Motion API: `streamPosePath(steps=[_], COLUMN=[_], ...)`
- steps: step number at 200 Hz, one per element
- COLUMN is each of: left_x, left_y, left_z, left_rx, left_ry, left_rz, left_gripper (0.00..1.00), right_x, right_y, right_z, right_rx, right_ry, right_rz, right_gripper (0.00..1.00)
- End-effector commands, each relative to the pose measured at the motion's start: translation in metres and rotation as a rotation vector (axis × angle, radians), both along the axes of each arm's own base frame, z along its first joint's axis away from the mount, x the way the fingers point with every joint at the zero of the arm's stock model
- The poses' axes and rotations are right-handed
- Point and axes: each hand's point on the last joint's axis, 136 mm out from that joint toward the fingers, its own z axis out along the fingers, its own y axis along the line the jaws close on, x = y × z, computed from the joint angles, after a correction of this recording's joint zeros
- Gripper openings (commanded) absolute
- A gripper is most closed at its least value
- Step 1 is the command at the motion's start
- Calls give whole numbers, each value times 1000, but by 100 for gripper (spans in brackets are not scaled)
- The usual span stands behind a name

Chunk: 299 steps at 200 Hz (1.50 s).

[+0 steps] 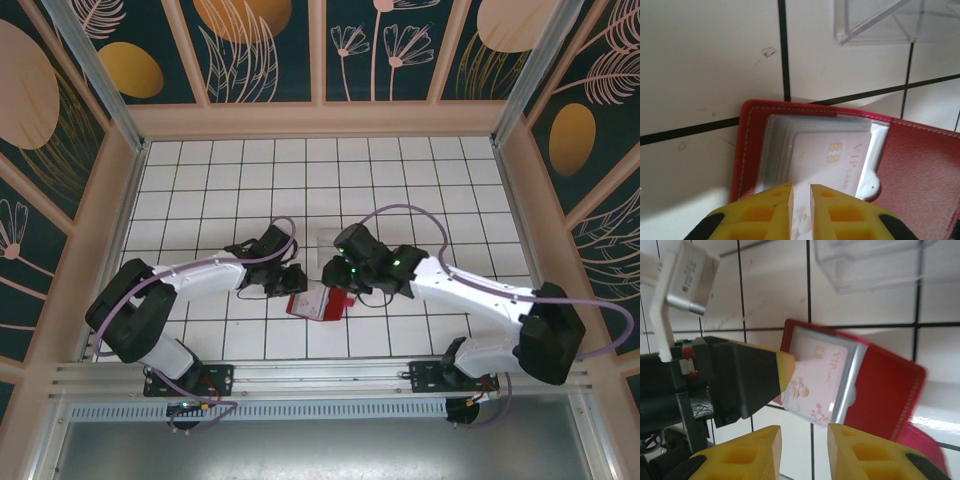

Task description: Take the credit cards out of the card holder

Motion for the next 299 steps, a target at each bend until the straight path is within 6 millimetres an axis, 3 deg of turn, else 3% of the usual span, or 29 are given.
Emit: streamPosePath(steps=[1, 45, 78, 100, 135, 184, 229, 299], left_x=[-18, -39, -41, -32, -9, -10, -11, -18], left_y=[9, 7, 15, 12, 1, 4, 0, 3], left_z=[-11, -15, -19, -7, 24, 21, 11, -8], left_rx=[25, -73, -47, -57, -84, -57, -65, -42], left_ry=[37, 91, 85, 49, -23, -7, 29, 72], left_rz=[-31, -34, -6, 10, 42, 54, 57, 59], left_gripper=[19, 20, 20, 21, 22, 25, 25, 24], right_x=[-17, -24, -17, -20, -11, -3, 1, -3], right_y=[10, -19, -37, -46, -40, -11, 9, 10], right_z=[-33, -95, -118, -126, -101, -58, -56, -74], right_rx=[15, -123, -164, -180, -162, 18, 138, 203], right_ry=[121, 167, 149, 163, 101, 34, 46, 66], right_rz=[51, 36, 27, 21, 60, 102, 153, 204], right_gripper=[29, 21, 16, 14, 11, 17, 17, 19])
